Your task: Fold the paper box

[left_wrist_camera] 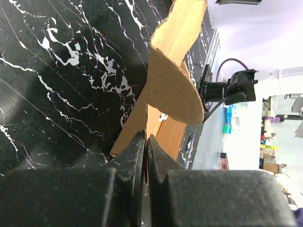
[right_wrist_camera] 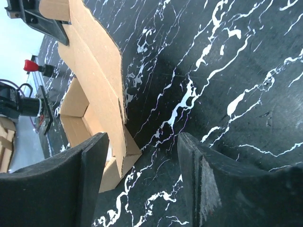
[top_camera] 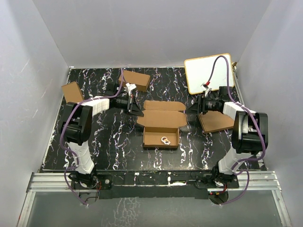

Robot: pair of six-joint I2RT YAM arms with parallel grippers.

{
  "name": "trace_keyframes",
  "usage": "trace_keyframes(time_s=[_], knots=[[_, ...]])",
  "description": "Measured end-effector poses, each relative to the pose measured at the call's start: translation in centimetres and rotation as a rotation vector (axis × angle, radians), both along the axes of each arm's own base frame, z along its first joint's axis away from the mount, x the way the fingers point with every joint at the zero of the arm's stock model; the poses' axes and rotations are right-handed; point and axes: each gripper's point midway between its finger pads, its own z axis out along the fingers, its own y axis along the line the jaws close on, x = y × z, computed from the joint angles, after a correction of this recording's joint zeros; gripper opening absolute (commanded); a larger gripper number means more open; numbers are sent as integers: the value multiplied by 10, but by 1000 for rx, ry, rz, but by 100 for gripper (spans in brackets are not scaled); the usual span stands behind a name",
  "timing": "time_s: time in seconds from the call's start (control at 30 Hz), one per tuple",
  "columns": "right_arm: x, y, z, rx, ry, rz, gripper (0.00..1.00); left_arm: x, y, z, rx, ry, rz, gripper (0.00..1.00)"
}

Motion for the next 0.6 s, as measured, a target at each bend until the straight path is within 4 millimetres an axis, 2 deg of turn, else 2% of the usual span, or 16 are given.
trace_keyframes(time_s=[0.17,0.37,0.5,0.6], knots=[[-9,8,-10,-5,37,45,50,1,-1,1,2,-20,-1,0],[-17,21,-10,-9,36,101,28,2,-1,0,4,-24,-1,0],[-18,23,-8,-15,28,116,15,1,-1,-1,7,-24,0,0],[-18,26,-6,-23,13,134,8,1,0,-2,16,-27,5,0]])
